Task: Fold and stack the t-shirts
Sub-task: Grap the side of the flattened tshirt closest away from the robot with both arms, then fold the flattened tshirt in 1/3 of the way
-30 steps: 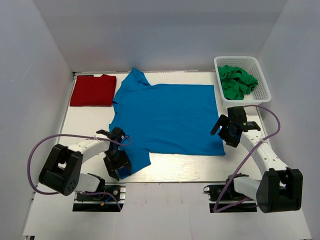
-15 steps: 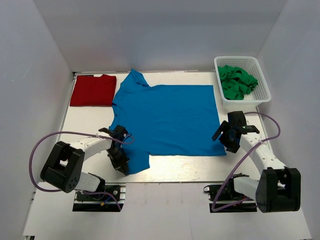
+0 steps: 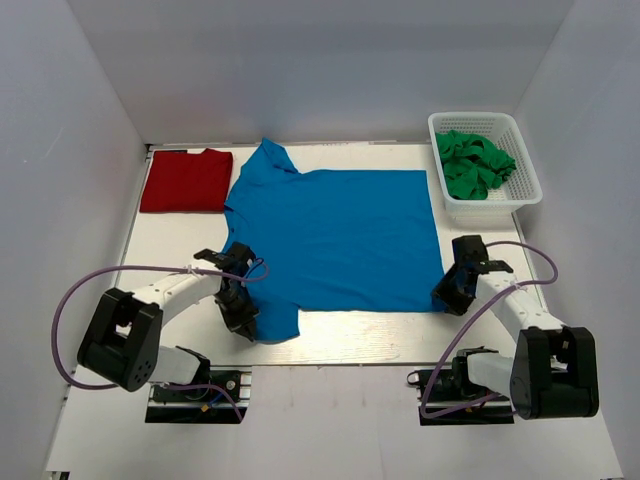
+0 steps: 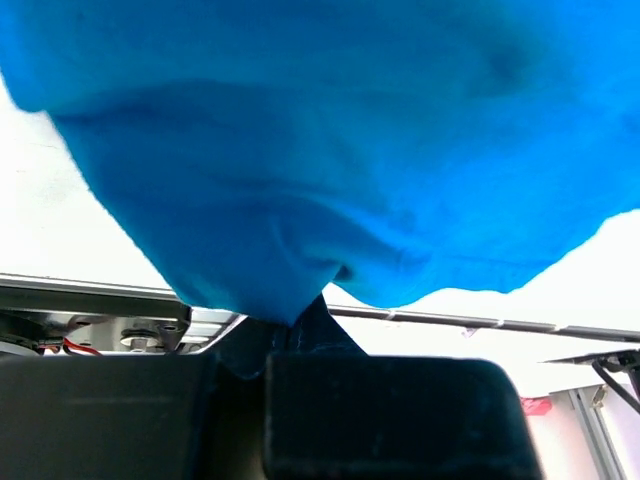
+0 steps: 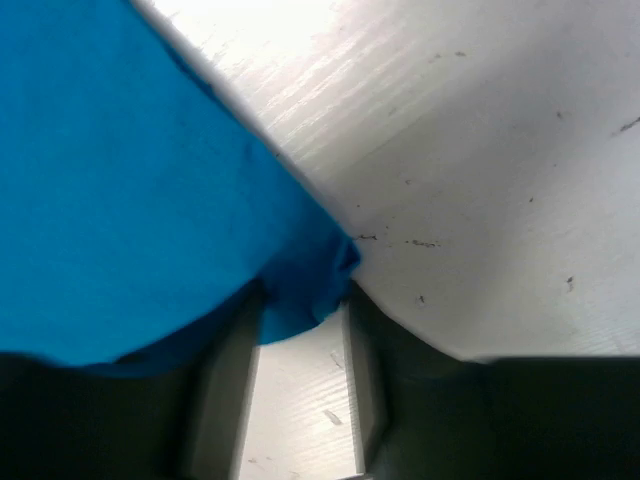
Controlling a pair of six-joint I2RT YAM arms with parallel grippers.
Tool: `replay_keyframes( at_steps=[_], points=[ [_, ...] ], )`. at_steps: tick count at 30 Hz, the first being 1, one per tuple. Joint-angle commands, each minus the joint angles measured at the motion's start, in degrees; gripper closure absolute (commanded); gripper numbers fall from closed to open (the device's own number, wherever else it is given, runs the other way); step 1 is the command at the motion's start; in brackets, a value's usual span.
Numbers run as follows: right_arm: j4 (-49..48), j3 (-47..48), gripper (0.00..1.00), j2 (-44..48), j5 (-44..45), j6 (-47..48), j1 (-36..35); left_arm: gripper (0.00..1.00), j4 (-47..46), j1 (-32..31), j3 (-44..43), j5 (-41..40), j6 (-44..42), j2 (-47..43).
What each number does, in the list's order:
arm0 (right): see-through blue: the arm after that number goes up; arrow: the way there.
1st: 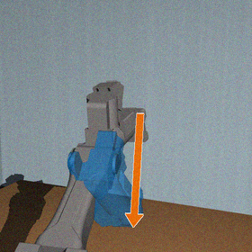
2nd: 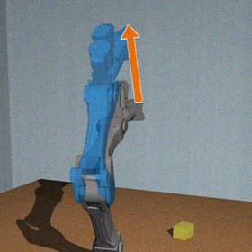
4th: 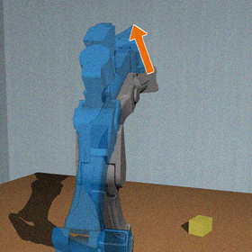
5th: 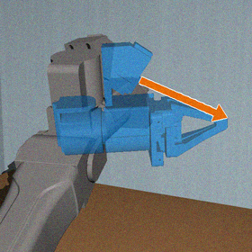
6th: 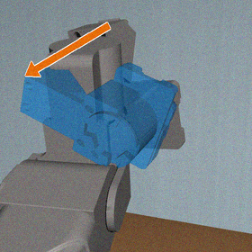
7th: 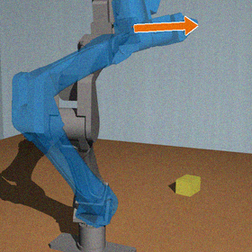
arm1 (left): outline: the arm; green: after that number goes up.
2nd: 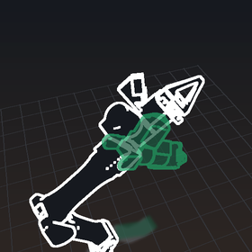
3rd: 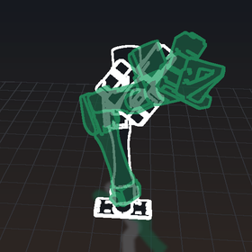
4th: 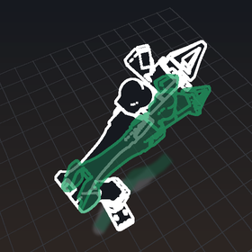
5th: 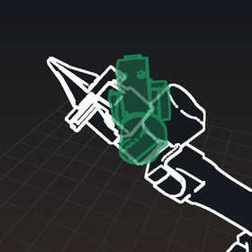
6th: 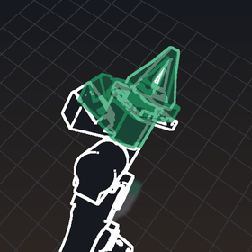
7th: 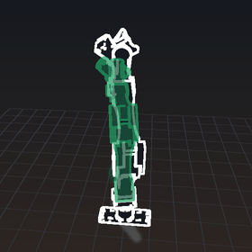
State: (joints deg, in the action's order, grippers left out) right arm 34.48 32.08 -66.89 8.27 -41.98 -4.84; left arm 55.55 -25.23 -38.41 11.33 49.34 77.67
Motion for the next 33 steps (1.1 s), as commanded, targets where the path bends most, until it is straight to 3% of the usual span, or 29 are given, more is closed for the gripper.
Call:
replay_keyframes(
  at_steps=[1, 2, 4, 13, 19, 21, 26, 33],
  points=[
    [-2.05, -1.49, 0.6, -0.17, 1.3, -1.53, 0.27, 1.0, -0.18, -0.08, -3.68, 1.32, -1.62, -2.61],
    [-2.57, -1.75, 0.66, -0.17, 1.39, -1.7, 0.45, 1.0, -0.18, -0.08, -4.56, 1.32, -2.14, -2.61],
    [-3.36, -1.75, 1.0, -0.25, 1.4, -1.53, 0.27, 1.0, -0.18, -0.08, -7.37, 1.32, -3.37, -3.23],
    [-0.82, 5.8, 1.0, -0.61, 0.26, 3.13, 0.1, 1.0, -3.25, 1.06, -22.31, 3.26, -7.67, 1.07],
    [-0.29, 15.72, 1.0, -5.96, -0.98, 6.55, 0.18, 1.0, -6.32, 2.12, -31.71, -5.61, -7.68, 7.31],
    [-0.03, 19.5, 1.0, -9.2, -0.45, 7.43, 0.27, 1.0, -5.11, 2.65, -36.37, -12.63, -6.81, 10.3],
    [2.52, 26.36, 1.0, -15.8, 0.69, 8.31, 0.36, 1.0, -9.49, 4.84, -38.49, -20.2, -7.42, 11.54],
    [4.81, 36.64, 1.0, -24.41, 2.19, 9.89, 0.45, 1.0, -18.53, 7.66, -38.67, -19.6, -8.74, 14.7]
  ],
)
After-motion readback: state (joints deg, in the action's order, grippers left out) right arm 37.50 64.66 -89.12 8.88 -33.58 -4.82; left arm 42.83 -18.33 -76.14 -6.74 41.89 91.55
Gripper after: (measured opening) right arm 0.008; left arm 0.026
